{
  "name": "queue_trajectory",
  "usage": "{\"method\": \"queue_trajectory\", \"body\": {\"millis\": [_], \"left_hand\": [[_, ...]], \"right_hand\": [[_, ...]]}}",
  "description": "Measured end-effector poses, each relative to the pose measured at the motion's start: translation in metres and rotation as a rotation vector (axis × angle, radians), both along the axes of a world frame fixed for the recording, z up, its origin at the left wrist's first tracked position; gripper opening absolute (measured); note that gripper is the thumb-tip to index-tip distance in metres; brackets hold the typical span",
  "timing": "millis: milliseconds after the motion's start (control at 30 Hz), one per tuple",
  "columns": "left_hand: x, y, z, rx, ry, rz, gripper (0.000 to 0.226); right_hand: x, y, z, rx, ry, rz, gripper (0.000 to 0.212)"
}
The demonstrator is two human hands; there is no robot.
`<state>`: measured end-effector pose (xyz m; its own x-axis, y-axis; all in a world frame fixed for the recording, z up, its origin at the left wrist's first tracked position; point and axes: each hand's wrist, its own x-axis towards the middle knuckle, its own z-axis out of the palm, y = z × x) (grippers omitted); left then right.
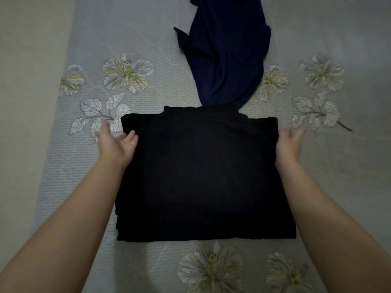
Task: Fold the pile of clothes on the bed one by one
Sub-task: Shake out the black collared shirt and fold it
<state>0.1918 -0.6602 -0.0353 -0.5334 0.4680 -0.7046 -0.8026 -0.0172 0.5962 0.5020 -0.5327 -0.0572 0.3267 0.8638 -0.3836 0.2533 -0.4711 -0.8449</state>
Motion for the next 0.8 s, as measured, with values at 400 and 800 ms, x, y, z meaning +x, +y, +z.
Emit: {"method": "queue_trajectory", "body": {"millis": [400,800], "left_hand": [[0.076,-0.132,-0.042,-0.914,1.282,-0.899,0.065],[0.066,-0.178,-0.033,-0.704,0.995,-0.766,0.062]], "right_hand": [[0.047,-0.153,-0.013,0.01,-0.785,0.279,0.068],[0.082,-0.173,-0.008,-0.098,-0.505,0.076,0.054]]}}
